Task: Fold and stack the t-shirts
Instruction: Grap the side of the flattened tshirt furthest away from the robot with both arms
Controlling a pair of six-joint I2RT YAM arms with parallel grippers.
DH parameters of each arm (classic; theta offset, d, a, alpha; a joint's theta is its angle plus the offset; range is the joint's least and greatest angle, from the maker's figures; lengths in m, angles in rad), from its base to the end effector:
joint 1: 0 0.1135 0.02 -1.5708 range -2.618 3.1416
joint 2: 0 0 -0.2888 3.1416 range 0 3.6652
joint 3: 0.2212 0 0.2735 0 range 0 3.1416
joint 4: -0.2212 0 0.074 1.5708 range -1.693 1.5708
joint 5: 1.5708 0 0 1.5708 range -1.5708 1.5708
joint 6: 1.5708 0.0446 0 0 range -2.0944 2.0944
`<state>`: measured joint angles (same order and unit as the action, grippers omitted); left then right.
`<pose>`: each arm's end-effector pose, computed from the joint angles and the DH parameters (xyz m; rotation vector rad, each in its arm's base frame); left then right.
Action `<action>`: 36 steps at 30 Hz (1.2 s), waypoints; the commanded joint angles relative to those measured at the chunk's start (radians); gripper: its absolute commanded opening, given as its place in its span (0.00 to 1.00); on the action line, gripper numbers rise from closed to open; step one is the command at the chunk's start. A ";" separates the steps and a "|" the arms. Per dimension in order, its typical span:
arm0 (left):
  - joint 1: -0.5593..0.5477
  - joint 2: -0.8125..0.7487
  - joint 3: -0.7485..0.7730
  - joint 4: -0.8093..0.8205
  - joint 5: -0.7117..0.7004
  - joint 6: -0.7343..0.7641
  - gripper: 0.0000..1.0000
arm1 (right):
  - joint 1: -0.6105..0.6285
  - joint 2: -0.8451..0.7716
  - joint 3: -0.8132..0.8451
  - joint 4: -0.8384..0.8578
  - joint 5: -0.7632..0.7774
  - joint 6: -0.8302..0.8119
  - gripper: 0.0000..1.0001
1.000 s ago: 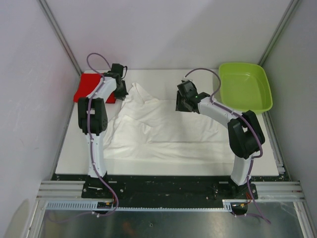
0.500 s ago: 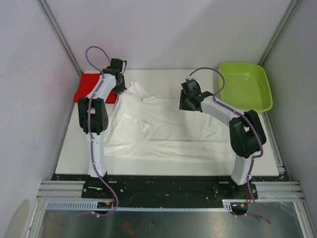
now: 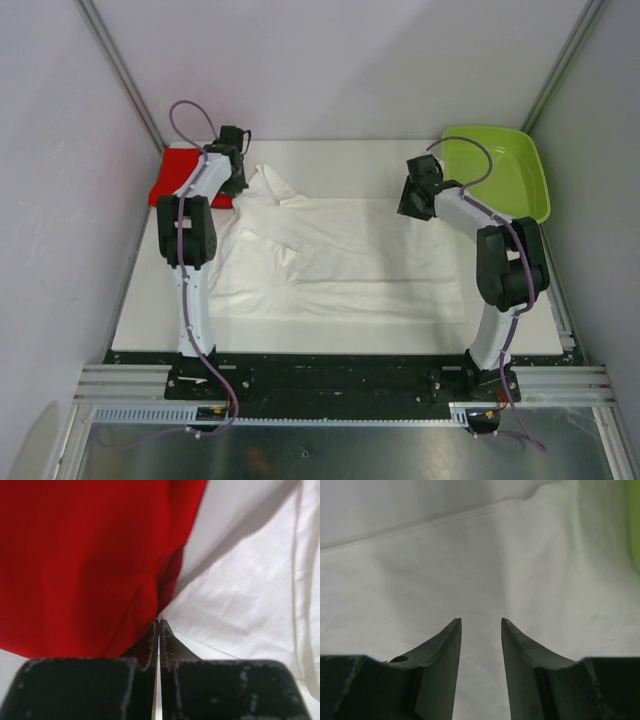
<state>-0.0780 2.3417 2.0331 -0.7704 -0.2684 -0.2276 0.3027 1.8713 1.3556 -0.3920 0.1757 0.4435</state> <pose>0.5482 -0.0310 0.1936 -0.2828 2.5922 0.2482 0.4221 0.1237 0.2170 0.2476 2.4496 0.1070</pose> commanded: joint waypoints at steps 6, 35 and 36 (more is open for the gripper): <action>0.064 -0.065 -0.044 0.008 -0.020 -0.012 0.00 | -0.094 0.026 0.001 0.066 0.042 0.013 0.43; 0.031 -0.068 -0.047 0.008 0.038 -0.027 0.00 | -0.193 0.153 0.108 0.204 0.186 -0.005 0.44; 0.031 -0.067 -0.047 0.009 0.039 -0.027 0.00 | -0.193 0.172 0.139 0.192 0.197 -0.013 0.44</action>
<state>-0.0429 2.3413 1.9911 -0.7727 -0.2497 -0.2390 0.0990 1.9968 1.3987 -0.2512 0.3069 0.4656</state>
